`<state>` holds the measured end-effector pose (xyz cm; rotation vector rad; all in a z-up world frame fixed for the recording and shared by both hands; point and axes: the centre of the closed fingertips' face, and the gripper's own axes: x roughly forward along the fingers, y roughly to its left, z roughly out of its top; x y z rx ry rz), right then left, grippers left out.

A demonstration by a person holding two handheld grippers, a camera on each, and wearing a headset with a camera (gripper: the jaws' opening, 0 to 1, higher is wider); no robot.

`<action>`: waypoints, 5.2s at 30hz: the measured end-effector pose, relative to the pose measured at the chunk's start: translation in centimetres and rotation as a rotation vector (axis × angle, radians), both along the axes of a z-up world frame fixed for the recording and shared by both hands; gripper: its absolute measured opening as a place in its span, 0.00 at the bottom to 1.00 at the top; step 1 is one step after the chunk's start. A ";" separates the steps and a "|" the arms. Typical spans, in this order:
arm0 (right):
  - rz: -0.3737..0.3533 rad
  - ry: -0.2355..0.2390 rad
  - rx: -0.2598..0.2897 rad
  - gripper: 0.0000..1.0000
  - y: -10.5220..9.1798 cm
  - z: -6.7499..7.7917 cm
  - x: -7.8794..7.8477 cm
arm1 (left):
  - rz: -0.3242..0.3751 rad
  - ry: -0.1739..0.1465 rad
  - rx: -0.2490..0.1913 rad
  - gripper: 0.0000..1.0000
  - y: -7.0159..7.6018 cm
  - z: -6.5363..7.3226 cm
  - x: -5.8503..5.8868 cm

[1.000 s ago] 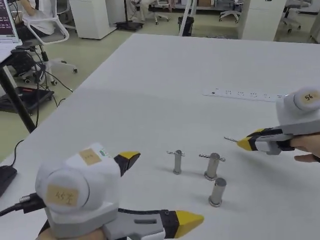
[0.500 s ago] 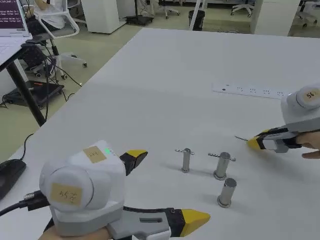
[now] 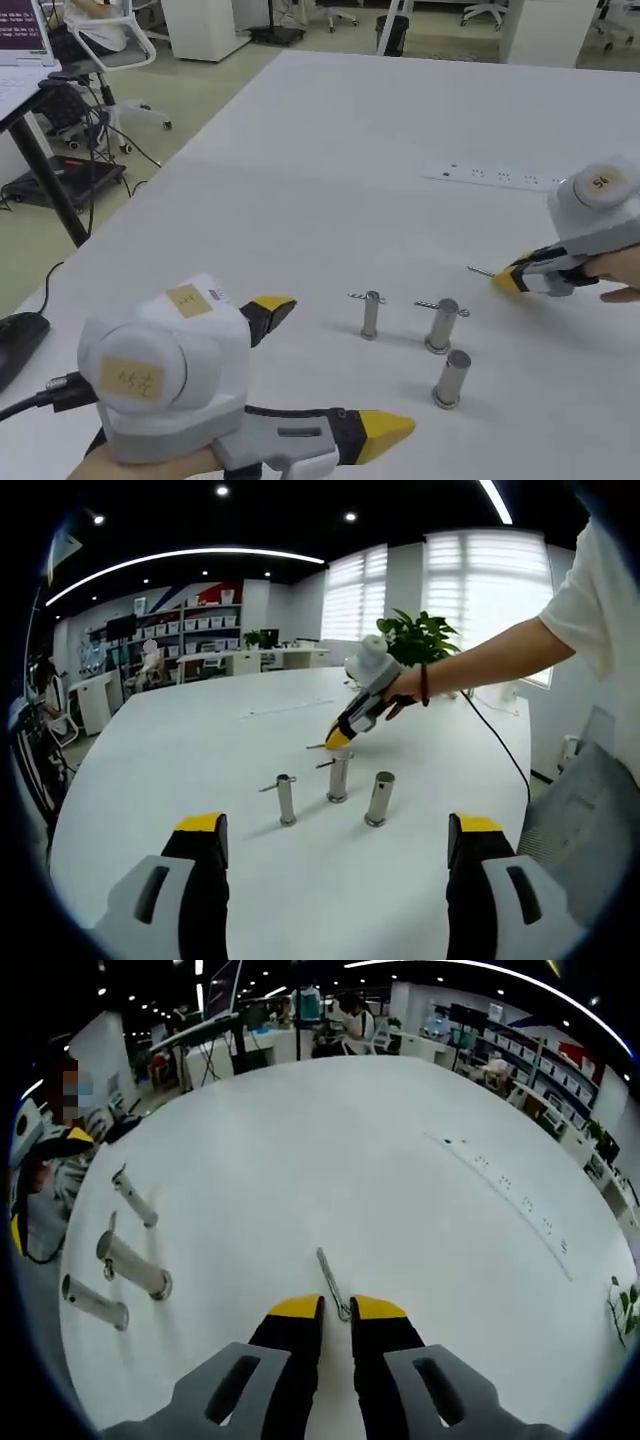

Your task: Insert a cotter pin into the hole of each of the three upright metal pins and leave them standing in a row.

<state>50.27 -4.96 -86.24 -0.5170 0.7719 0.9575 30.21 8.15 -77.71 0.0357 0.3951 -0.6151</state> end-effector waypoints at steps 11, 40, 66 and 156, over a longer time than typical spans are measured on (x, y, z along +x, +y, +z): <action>0.037 0.020 -0.061 0.05 0.1 -0.1 -0.5 | -0.013 0.000 0.014 0.90 -0.1 0.0 0.0; 0.142 -0.157 -0.021 0.02 0.5 5.6 -3.9 | -0.049 -0.006 -0.029 0.77 -1.1 2.2 0.8; 0.362 -0.277 0.088 0.02 3.5 11.2 -12.0 | -0.109 0.051 -0.176 0.50 -3.7 3.8 2.6; 0.579 -0.339 0.171 0.05 7.1 11.6 -18.2 | -0.171 0.157 -0.327 0.00 -6.0 4.2 2.2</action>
